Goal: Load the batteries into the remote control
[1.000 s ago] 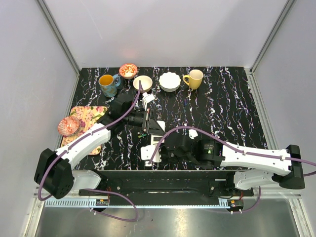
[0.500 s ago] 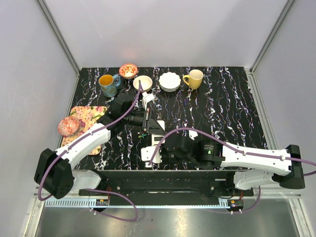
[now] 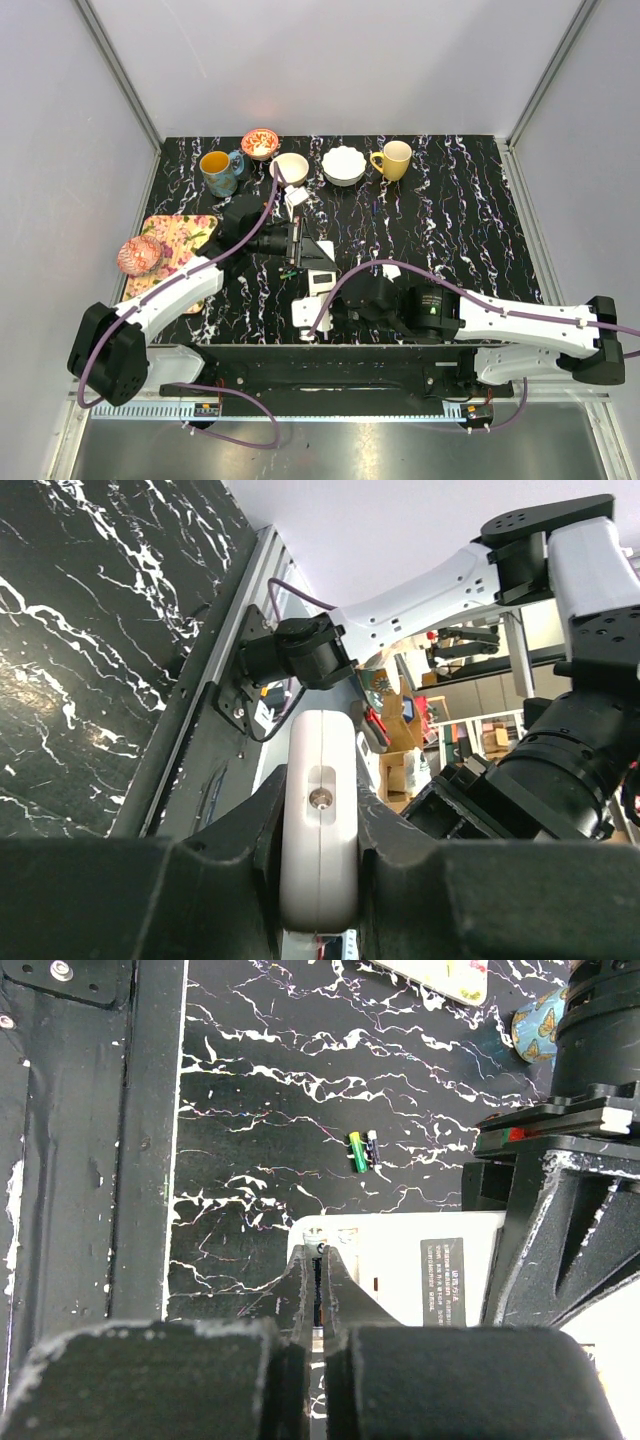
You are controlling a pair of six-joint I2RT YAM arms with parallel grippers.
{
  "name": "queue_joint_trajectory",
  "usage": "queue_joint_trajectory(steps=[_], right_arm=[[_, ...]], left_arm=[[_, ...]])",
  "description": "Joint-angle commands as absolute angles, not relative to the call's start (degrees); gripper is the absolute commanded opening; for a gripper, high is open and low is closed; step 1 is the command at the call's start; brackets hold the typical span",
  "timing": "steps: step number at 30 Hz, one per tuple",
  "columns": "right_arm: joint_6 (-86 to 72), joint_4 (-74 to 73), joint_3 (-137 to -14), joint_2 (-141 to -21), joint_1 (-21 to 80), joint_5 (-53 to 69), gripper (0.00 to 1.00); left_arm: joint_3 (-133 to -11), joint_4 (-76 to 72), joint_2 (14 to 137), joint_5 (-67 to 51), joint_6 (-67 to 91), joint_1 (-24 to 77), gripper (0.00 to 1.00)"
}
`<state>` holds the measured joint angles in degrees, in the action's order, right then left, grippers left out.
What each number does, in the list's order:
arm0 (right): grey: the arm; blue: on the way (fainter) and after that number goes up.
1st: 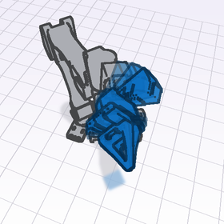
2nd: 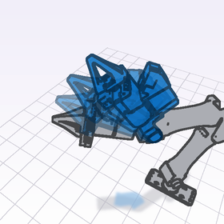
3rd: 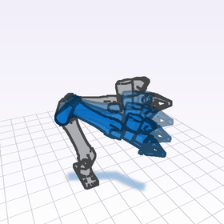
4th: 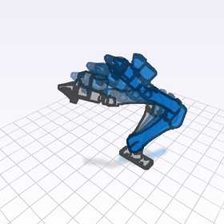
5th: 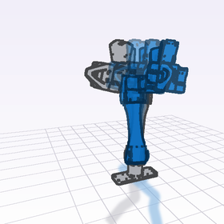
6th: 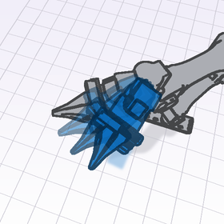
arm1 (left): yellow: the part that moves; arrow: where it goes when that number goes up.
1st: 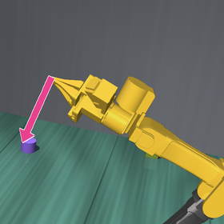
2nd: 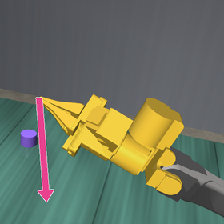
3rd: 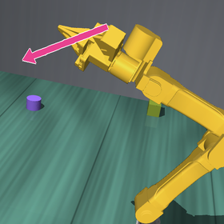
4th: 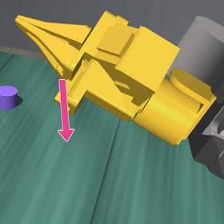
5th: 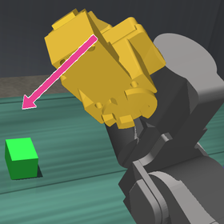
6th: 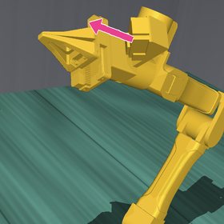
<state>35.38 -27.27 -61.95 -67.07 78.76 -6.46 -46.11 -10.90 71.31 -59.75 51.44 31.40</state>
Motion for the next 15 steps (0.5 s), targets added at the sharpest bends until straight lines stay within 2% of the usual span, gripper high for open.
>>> queue_joint_trajectory(steps=[1, 8, 15], right_arm=[[34.2, -35.7, -58.7, -67.9, 79.0, -5.9, 0.0], [34.6, -36.1, -58.3, -67.8, 79.1, -6.5, 0.0], [34.5, -35.9, -58.6, -68.0, 79.1, -6.9, 0.0]], left_arm=[[-46.4, -27.8, 67.2, -65.0, 66.3, 31.2, 0.0], [-45.1, -31.5, 66.6, -64.8, 68.8, 31.3, 0.0], [-44.7, -28.1, 66.2, -64.0, 67.0, 31.3, 0.0]])
